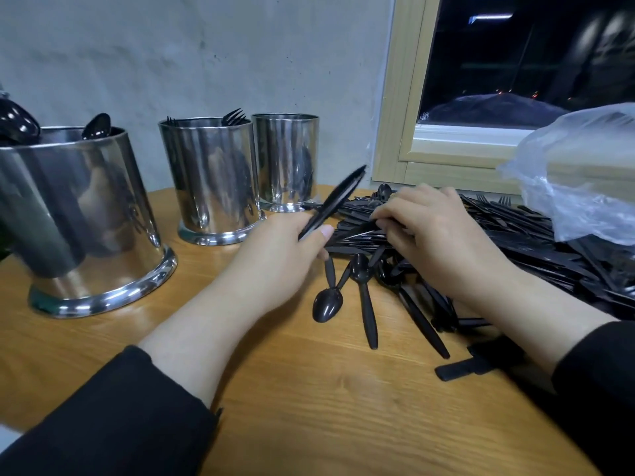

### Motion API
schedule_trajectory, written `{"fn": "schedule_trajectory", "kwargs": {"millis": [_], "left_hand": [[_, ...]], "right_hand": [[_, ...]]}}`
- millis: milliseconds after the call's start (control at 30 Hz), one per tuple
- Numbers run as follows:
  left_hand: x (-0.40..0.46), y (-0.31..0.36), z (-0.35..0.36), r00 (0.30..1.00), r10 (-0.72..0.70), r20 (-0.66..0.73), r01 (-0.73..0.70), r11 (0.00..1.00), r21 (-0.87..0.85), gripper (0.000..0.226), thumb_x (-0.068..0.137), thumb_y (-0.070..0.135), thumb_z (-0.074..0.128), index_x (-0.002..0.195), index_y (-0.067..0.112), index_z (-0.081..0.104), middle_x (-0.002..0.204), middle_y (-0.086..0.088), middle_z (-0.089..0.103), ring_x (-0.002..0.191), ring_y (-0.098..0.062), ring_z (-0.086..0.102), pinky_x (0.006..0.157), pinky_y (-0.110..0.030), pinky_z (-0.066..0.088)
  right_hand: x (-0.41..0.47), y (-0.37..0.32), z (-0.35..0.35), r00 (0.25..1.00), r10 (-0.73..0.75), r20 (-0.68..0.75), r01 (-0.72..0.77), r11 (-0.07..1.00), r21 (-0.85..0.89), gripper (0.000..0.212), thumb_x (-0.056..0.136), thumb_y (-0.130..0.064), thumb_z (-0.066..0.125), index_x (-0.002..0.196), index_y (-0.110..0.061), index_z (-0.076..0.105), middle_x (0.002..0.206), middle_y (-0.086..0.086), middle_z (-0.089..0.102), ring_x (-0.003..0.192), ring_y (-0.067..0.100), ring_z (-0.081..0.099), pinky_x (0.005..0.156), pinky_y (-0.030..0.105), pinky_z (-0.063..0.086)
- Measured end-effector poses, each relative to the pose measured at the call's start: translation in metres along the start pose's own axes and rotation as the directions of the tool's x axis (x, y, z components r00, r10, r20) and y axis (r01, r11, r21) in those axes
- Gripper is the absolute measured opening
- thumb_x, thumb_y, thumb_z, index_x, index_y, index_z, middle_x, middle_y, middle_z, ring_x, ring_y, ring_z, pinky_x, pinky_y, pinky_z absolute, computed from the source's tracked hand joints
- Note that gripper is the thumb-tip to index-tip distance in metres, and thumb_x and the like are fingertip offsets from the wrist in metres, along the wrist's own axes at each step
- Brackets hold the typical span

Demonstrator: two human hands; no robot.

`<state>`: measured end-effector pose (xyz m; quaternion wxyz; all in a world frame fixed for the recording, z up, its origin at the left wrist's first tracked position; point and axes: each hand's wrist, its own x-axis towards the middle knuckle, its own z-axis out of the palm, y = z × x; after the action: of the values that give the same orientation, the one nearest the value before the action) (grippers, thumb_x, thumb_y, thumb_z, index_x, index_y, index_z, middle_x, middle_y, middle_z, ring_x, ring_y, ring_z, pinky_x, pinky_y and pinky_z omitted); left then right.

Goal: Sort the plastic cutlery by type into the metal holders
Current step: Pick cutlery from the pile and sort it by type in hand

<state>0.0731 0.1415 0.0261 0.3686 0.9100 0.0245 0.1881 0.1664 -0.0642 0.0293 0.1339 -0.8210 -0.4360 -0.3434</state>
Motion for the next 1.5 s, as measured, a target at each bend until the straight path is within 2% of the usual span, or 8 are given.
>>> {"fn": "schedule_trajectory", "kwargs": {"millis": [200, 467, 633, 933, 1200, 1333, 1433, 1500], "left_hand": [[-0.002, 0.003, -0.001, 0.999, 0.002, -0.036, -0.001, 1.0, 0.01, 0.036, 0.104, 0.042, 0.052, 0.078, 0.018, 0.058, 0.061, 0.009, 0.045, 0.053, -0.007, 0.041, 0.049, -0.022, 0.029], [0.005, 0.001, -0.008, 0.962, -0.116, -0.248, 0.066, 0.978, -0.2, 0.049, 0.101, 0.047, 0.057, 0.079, 0.002, 0.053, 0.056, 0.007, 0.039, 0.056, -0.019, 0.044, 0.065, -0.041, 0.053], [0.003, 0.002, -0.008, 0.966, -0.118, -0.228, 0.077, 0.98, -0.181, 0.045, 0.099, 0.05, 0.057, 0.073, 0.014, 0.054, 0.057, 0.005, 0.05, 0.057, -0.019, 0.051, 0.07, -0.046, 0.057], [0.005, 0.003, -0.006, 0.972, -0.076, -0.221, 0.043, 0.988, -0.149, 0.048, 0.1, 0.05, 0.054, 0.084, 0.005, 0.058, 0.066, -0.01, 0.054, 0.065, -0.03, 0.056, 0.072, -0.053, 0.058], [0.005, 0.003, -0.007, 0.94, -0.014, -0.342, -0.005, 0.998, -0.056, 0.045, 0.104, 0.045, 0.046, 0.08, 0.01, 0.063, 0.071, -0.008, 0.062, 0.066, -0.018, 0.056, 0.057, -0.02, 0.039], [0.008, -0.001, -0.011, 0.908, -0.028, -0.419, -0.002, 0.997, -0.072, 0.045, 0.104, 0.044, 0.045, 0.087, 0.009, 0.067, 0.072, -0.001, 0.058, 0.072, -0.018, 0.055, 0.061, -0.03, 0.037], [0.004, 0.002, -0.009, 0.945, 0.003, -0.327, -0.04, 0.994, -0.106, 0.034, 0.105, 0.041, 0.047, 0.093, 0.021, 0.071, 0.077, 0.006, 0.068, 0.077, -0.008, 0.063, 0.067, -0.022, 0.046], [-0.001, 0.008, -0.005, 0.979, 0.048, -0.2, -0.088, 0.976, -0.2, 0.026, 0.105, 0.037, 0.049, 0.093, 0.025, 0.069, 0.075, 0.006, 0.072, 0.07, -0.005, 0.067, 0.068, -0.021, 0.051]], "right_hand": [[0.007, -0.011, -0.008, 0.959, 0.245, -0.143, -0.21, 0.952, 0.222, 0.031, 0.099, -0.029, 0.058, 0.128, -0.021, 0.061, 0.112, -0.009, 0.062, 0.106, 0.01, 0.054, 0.093, 0.031, 0.041], [0.024, -0.015, 0.02, 0.88, 0.283, 0.382, -0.305, 0.952, -0.002, 0.029, 0.096, -0.051, 0.058, 0.115, -0.031, 0.067, 0.106, -0.011, 0.063, 0.107, 0.017, 0.059, 0.099, 0.047, 0.042], [0.031, -0.022, 0.037, 0.831, 0.31, 0.462, -0.272, 0.951, -0.149, 0.029, 0.097, -0.054, 0.054, 0.112, -0.032, 0.066, 0.107, -0.007, 0.067, 0.108, 0.021, 0.059, 0.099, 0.047, 0.033], [0.024, -0.027, 0.039, 0.898, 0.263, 0.353, -0.254, 0.964, -0.074, 0.012, 0.096, -0.028, 0.058, 0.105, -0.03, 0.066, 0.102, -0.009, 0.059, 0.107, 0.018, 0.054, 0.082, 0.038, 0.026], [0.023, -0.023, 0.02, 0.963, 0.237, 0.131, -0.258, 0.95, 0.177, 0.009, 0.098, -0.032, 0.06, 0.101, -0.028, 0.068, 0.097, -0.017, 0.058, 0.097, 0.005, 0.054, 0.092, 0.035, 0.041], [0.021, -0.028, -0.006, 0.95, 0.296, 0.102, -0.311, 0.863, 0.399, 0.004, 0.096, -0.029, 0.065, 0.094, -0.03, 0.069, 0.086, -0.018, 0.064, 0.083, -0.004, 0.057, 0.071, 0.01, 0.041], [0.016, -0.031, -0.023, 0.921, 0.37, 0.125, -0.374, 0.743, 0.554, 0.006, 0.093, -0.03, 0.069, 0.088, -0.03, 0.072, 0.075, -0.005, 0.069, 0.069, 0.008, 0.06, 0.06, 0.021, 0.045], [0.015, -0.031, -0.032, 0.903, 0.412, 0.118, -0.387, 0.667, 0.636, 0.004, 0.092, -0.029, 0.072, 0.089, -0.028, 0.075, 0.079, -0.001, 0.073, 0.075, 0.015, 0.066, 0.068, 0.027, 0.051]]}}
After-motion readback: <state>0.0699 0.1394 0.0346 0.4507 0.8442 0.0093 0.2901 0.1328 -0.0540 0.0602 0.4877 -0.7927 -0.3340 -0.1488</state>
